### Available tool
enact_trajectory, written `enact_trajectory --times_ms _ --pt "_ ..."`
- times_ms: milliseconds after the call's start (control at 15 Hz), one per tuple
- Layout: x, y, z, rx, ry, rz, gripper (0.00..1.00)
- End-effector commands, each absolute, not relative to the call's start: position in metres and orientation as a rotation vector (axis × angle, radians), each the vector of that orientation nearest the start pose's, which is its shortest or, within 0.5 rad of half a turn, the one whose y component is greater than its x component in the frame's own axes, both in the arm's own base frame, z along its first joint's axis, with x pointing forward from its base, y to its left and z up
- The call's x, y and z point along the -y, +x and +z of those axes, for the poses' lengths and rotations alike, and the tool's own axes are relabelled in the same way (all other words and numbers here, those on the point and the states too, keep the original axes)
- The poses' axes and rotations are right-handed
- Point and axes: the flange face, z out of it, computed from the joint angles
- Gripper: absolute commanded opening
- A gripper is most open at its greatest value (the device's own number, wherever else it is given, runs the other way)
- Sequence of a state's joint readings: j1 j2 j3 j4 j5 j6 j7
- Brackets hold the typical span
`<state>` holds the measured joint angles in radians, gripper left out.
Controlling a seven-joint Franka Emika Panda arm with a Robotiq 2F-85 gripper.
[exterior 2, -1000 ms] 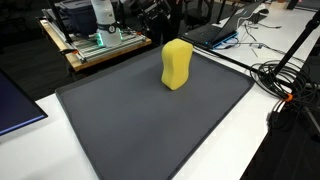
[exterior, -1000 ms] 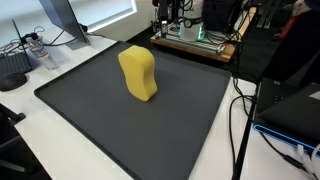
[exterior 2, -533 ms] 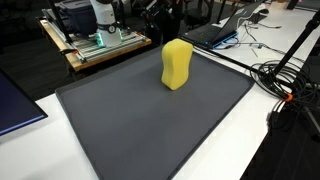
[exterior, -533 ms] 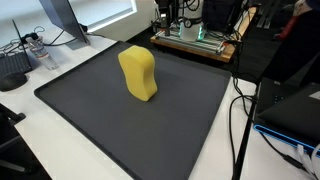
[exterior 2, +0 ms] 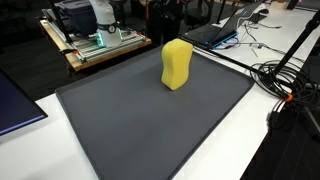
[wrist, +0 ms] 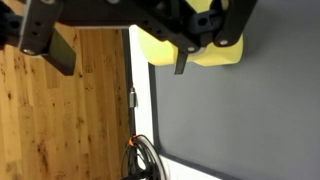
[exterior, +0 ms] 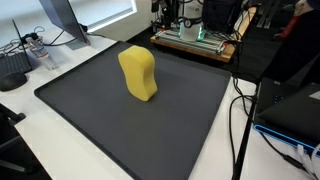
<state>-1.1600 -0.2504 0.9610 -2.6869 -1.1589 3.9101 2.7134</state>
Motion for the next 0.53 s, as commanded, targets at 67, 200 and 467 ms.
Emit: enact_trajectory --times_ms 67,200,467 --pt "-0.074 0.418 0.412 -1.574 -1.374 -0.481 1.0" --pt "-0.086 0.43 0.432 -1.645 -1.29 -0.553 1.0" --pt "-0.089 0.432 0.427 -1.61 -1.342 -0.544 1.0"
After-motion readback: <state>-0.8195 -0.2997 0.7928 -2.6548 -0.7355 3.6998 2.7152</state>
